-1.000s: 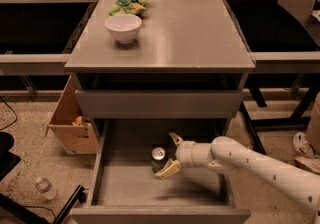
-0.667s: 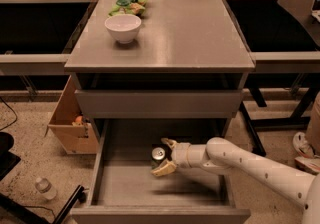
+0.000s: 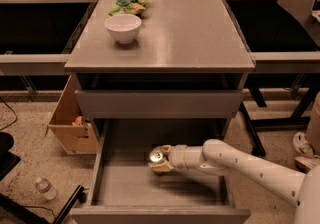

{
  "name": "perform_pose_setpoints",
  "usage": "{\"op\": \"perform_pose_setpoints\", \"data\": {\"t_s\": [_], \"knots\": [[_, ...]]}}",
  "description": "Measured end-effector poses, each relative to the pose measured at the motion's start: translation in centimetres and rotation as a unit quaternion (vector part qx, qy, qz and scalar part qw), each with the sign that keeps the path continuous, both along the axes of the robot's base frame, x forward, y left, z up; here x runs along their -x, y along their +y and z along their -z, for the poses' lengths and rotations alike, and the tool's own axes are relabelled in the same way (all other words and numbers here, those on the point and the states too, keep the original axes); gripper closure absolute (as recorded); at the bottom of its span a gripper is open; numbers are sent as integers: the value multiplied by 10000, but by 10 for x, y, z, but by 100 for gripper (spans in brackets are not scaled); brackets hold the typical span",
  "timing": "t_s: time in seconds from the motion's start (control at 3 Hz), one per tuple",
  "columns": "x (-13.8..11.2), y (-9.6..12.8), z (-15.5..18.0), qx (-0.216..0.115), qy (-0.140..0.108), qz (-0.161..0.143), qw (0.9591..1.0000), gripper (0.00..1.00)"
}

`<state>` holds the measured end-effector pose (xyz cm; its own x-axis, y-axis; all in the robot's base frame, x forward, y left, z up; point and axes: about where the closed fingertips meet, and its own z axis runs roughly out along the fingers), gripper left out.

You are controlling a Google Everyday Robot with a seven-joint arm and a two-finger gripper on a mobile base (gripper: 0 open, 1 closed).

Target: Pick green can from middle drawer and place on counter

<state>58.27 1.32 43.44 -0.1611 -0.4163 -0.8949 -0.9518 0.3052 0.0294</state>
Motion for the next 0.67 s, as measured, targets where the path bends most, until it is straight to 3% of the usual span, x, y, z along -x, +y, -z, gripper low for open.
{"op": "perform_pose_setpoints", "data": {"t_s": [0.33,0.67], "knots": [[0,0,0,0,0,0,10000,96],[23,-4,-59,-164,116,-100,9997,100]]}}
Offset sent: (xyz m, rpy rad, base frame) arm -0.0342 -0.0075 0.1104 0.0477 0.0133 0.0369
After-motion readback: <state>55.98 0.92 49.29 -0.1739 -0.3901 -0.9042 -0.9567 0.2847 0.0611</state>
